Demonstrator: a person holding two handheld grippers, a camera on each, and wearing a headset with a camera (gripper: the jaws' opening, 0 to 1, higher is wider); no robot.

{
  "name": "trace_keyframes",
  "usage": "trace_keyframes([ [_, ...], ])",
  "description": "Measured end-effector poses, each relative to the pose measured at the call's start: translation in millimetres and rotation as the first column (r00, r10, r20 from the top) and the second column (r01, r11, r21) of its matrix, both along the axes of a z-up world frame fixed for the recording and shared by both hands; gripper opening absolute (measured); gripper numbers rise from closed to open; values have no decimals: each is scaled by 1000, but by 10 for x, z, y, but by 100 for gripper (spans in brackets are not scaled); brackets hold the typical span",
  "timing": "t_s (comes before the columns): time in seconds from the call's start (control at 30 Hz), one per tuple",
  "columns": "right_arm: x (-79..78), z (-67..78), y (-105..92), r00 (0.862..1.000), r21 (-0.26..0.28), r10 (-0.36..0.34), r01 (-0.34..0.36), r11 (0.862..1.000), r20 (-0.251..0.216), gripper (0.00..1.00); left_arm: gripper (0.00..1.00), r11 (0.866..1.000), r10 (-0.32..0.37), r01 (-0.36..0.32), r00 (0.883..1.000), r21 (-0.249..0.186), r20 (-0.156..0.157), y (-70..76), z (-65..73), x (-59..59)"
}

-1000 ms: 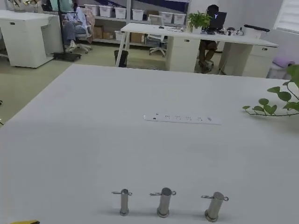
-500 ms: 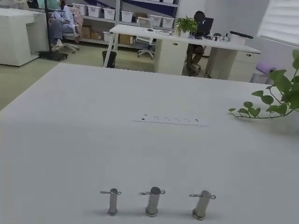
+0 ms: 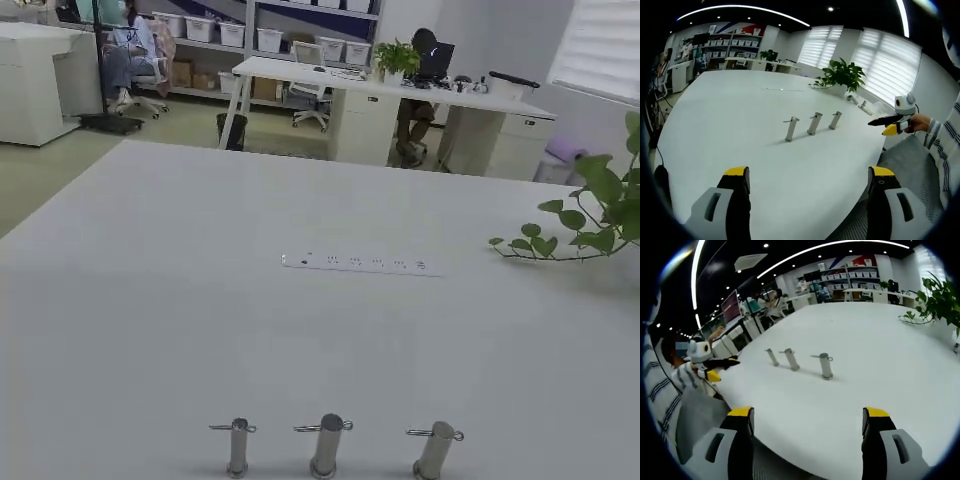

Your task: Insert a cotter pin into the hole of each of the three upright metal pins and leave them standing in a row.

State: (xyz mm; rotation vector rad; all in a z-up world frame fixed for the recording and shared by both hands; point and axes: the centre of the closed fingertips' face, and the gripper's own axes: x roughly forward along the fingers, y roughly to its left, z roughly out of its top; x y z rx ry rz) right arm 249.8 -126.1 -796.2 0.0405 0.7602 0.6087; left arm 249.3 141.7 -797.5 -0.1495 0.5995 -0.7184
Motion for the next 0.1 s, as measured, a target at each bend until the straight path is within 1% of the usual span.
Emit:
trace_keyframes([
  [0.03, -12, -23, -13, 1000, -18, 4, -4, 1000, -12, 89, 95, 1000, 3, -3, 1000, -4, 1, -2, 6, 4],
  [0.07, 5, -23, -31, 1000, -45, 10, -9, 999, 9, 86, 94, 1000, 8, -8, 1000, -20, -4, -13, 20, 5],
  [0.1, 9, -20, -34, 1000, -52, 13, -12, 999, 16, 84, 94, 1000, 11, -11, 1000, -19, -3, -11, 24, 9],
])
